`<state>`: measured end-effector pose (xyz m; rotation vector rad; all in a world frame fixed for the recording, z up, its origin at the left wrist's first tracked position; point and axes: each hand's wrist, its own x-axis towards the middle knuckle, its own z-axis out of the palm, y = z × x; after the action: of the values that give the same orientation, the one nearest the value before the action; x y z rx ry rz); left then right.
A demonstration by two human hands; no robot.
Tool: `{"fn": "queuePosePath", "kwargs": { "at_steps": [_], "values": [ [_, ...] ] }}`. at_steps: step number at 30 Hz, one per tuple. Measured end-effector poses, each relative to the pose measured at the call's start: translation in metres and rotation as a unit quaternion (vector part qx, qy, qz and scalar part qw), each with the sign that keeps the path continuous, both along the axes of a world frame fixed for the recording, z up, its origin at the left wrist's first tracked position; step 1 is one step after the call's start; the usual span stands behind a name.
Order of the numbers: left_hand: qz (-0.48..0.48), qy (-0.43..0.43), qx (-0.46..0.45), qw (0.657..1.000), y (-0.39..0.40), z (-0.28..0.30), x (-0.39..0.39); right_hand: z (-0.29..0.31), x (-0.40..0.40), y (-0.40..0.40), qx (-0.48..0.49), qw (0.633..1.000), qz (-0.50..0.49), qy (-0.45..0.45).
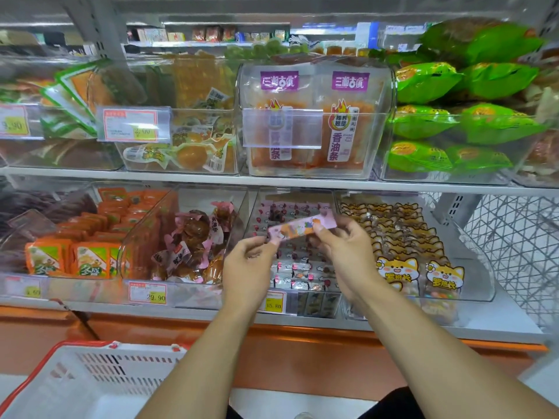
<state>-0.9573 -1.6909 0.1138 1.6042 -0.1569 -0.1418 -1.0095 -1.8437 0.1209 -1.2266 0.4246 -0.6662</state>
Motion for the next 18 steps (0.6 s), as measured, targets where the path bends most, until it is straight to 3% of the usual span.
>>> {"fn": "queuePosePath", "kwargs": {
  "at_steps": [2,5,9,12,18],
  "values": [
    [-0.027,-0.081,0.076,0.993,-0.001,-0.002,0.000,0.000,0.017,-0.002,-0.080,0.992,-0.092,0.035],
    [-0.070,-0.153,0.163,0.972,-0.005,-0.007,0.004,0.001,0.044,-0.004,-0.162,0.976,-0.127,0.074],
    [-0.111,-0.178,0.262,0.942,-0.007,-0.018,0.018,0.007,0.087,-0.019,-0.258,0.955,-0.100,0.111],
    [-0.135,-0.198,0.308,0.921,-0.010,-0.025,0.026,0.008,0.112,-0.032,-0.407,0.885,-0.089,0.207],
    [-0.145,-0.226,0.322,0.908,-0.014,-0.032,0.034,-0.009,0.150,-0.040,-0.519,0.832,0.034,0.194]
  ]
}}
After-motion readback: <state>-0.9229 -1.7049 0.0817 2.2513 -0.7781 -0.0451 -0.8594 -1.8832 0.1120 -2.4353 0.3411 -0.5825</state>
